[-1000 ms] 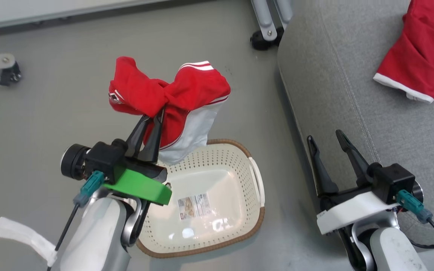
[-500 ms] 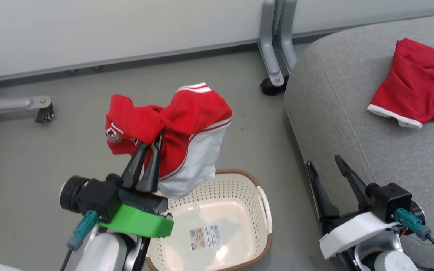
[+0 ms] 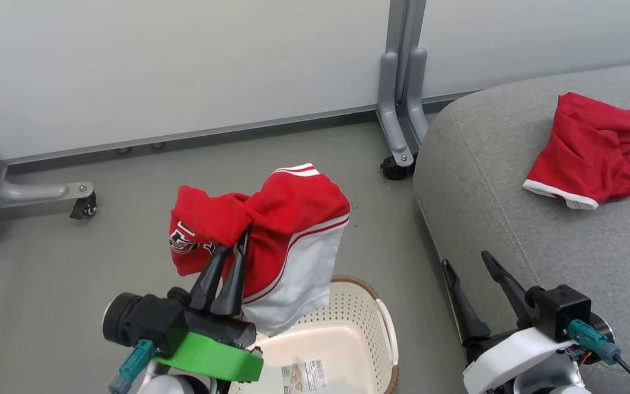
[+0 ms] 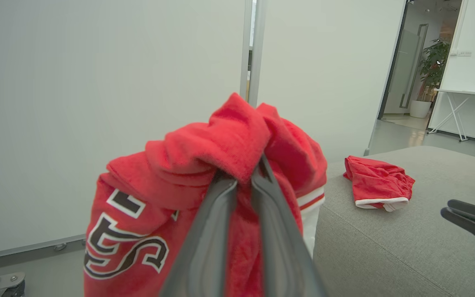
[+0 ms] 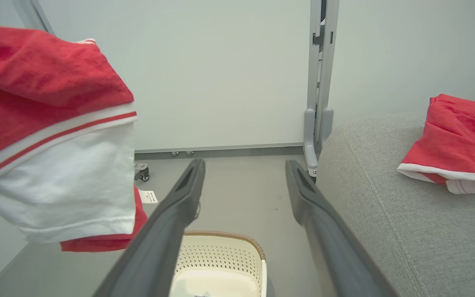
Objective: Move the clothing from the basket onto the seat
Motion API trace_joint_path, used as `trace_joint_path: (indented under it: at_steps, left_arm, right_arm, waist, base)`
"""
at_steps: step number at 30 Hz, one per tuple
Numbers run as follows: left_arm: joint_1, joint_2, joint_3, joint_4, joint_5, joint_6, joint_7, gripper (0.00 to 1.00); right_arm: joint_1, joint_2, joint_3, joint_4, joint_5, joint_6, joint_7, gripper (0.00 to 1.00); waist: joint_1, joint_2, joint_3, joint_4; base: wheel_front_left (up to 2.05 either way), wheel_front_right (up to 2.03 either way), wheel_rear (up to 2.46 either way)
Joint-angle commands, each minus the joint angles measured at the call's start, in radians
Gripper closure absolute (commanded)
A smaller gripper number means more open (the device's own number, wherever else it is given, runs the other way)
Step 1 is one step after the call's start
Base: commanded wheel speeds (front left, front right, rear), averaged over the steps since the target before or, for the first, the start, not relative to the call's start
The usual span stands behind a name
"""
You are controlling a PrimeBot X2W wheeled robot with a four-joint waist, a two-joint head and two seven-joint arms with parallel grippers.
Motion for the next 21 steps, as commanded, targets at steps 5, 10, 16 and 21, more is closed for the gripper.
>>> trace_joint_path:
  at_steps: [5, 10, 16, 21]
  left_arm:
    - [0.021, 0.005, -0.002, -0.006, -0.011, 0.007, 0.005, 1.00]
    - [0.016, 0.008, -0.005, -0.003, -0.014, 0.010, 0.005, 1.00]
    - [0.010, 0.010, -0.008, 0.000, -0.017, 0.011, 0.004, 1.00]
    - [0.006, 0.014, -0.010, -0.001, -0.018, 0.013, 0.003, 1.00]
  right_arm:
    - [0.017, -0.002, 0.004, -0.005, 0.008, 0.000, 0.004, 0.00]
    - [0.015, -0.001, 0.006, -0.002, 0.011, 0.000, 0.004, 0.00]
    - [0.007, 0.000, 0.016, 0.004, 0.014, 0.000, 0.004, 0.00]
    - [-0.019, 0.000, 0.061, 0.018, 0.029, 0.000, 0.006, 0.00]
  waist:
    - [0.0001, 0.0000, -0.007, 0.004]
    - [0.0001, 0.0000, -0.010, 0.008]
    - [0.0001, 0.0000, -0.013, 0.010]
    - [0.0001, 0.0000, -0.012, 0.011]
  base:
    - [0.00, 0.00, 0.00]
    - [0.00, 0.00, 0.00]
    - [0.00, 0.00, 0.00]
    - [0.00, 0.00, 0.00]
